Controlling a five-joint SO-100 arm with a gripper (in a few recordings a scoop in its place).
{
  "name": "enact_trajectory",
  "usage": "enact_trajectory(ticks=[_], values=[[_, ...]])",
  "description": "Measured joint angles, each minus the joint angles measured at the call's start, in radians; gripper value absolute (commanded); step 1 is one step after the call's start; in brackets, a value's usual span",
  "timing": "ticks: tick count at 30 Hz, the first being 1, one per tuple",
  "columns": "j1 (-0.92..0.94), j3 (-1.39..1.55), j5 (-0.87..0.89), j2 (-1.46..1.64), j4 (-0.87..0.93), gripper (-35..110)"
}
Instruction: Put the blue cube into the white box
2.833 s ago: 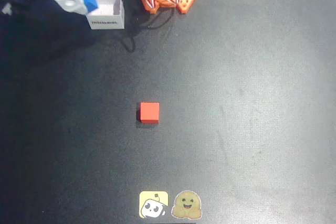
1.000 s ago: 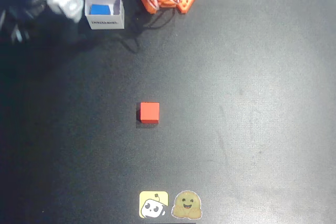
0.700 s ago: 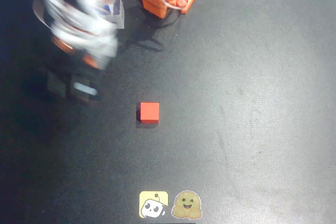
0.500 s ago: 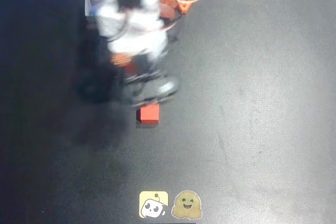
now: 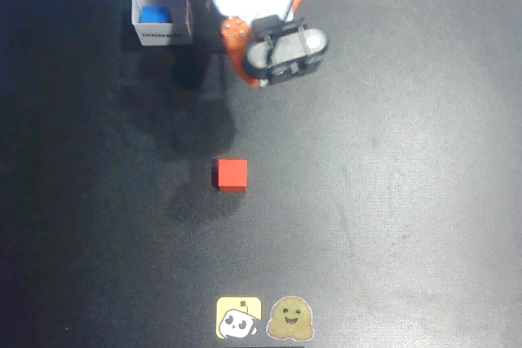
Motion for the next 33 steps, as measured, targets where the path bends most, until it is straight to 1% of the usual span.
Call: enact_trajectory(ticks=[7, 11, 15, 20, 22, 25, 31, 33], values=[[-0.021, 0.215, 0.028, 0.117, -0.224, 0], [-0.038, 0.403, 0.075, 0.276, -0.336, 0], [-0.034, 0.598, 0.158, 0.502, -0.373, 0], [-0.035, 0.742, 0.273, 0.541, -0.459, 0], [-0.035, 0.75, 0.298, 0.526, -0.469, 0], [-0.028, 0.755, 0.324, 0.537, -0.411, 0], [-0.031, 0.756, 0.331, 0.551, -0.137, 0], [-0.032, 0.756, 0.331, 0.552, -0.098, 0]])
